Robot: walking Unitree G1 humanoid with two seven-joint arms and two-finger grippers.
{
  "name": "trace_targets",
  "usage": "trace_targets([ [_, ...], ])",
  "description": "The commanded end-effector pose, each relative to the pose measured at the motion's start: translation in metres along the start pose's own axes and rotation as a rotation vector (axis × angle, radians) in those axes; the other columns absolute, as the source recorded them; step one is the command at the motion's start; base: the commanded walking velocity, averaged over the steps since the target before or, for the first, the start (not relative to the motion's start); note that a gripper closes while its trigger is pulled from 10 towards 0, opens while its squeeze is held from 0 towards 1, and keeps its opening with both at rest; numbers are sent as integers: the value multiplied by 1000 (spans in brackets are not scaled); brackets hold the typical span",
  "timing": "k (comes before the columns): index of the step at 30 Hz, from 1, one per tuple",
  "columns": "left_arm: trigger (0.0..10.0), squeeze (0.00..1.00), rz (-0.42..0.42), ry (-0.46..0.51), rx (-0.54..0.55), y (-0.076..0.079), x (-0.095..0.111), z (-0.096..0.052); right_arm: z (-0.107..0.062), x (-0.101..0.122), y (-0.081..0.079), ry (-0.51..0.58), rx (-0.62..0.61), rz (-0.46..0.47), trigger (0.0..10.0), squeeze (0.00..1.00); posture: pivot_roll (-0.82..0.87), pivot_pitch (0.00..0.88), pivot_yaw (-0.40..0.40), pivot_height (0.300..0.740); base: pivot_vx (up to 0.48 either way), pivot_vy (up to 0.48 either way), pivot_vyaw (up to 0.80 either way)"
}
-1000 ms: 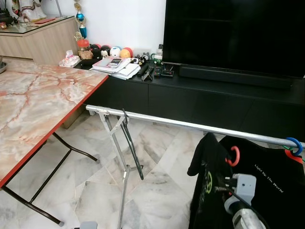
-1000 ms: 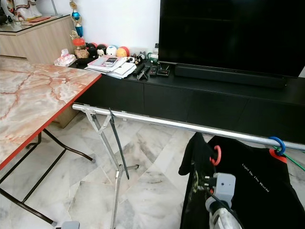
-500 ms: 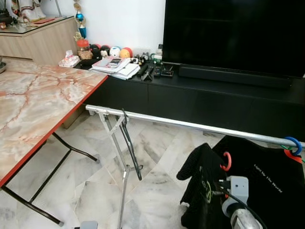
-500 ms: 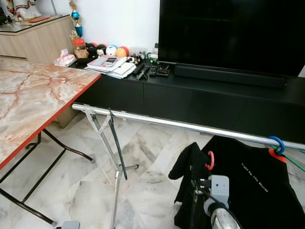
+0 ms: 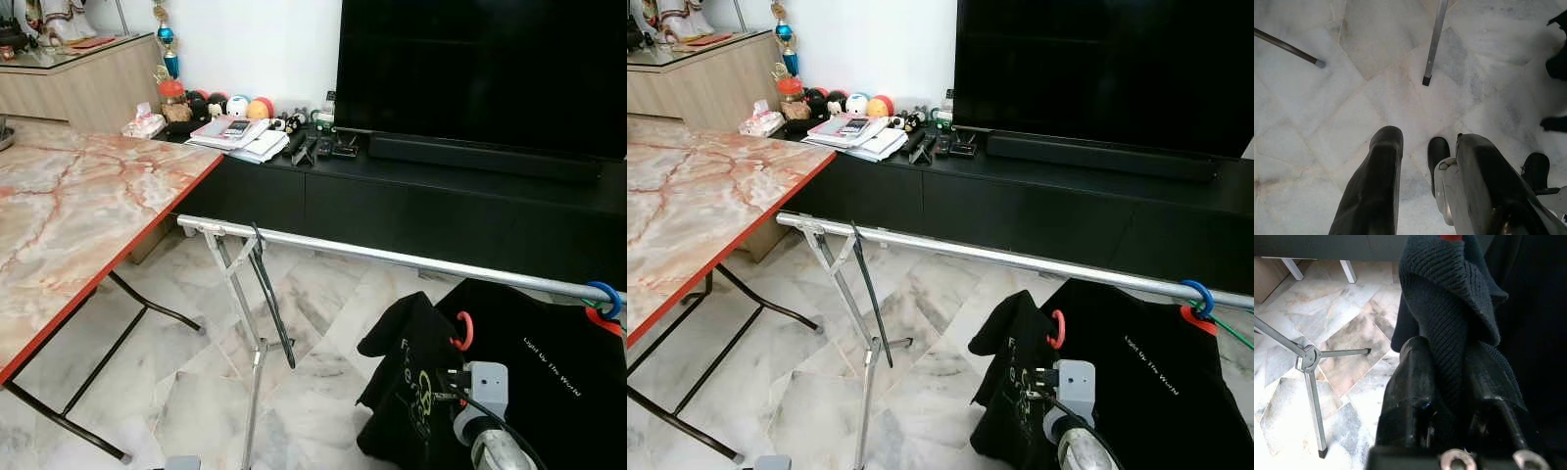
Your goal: Hang hanger
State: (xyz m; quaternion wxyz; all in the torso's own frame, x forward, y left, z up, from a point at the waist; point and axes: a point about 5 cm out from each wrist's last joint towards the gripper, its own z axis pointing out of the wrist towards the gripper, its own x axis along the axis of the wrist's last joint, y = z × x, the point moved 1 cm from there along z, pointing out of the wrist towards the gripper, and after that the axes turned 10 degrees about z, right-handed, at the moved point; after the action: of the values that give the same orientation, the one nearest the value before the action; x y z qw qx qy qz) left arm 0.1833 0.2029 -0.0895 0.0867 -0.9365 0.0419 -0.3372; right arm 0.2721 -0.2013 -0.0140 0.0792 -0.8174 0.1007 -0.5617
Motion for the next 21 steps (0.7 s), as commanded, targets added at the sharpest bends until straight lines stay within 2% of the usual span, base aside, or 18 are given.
trace_targets([
  [1, 10000, 0, -3, -8, -2, -1, -4, -1, 4, 9, -3, 41, 7, -2, 10000, 0, 126, 9, -31, 740, 0, 0, 0],
  [21, 10000, 0, -9, 4, 3, -2, 1, 0, 5, 5, -8, 28, 6, 2, 10000, 0, 130, 18, -27, 740, 0, 0, 0],
])
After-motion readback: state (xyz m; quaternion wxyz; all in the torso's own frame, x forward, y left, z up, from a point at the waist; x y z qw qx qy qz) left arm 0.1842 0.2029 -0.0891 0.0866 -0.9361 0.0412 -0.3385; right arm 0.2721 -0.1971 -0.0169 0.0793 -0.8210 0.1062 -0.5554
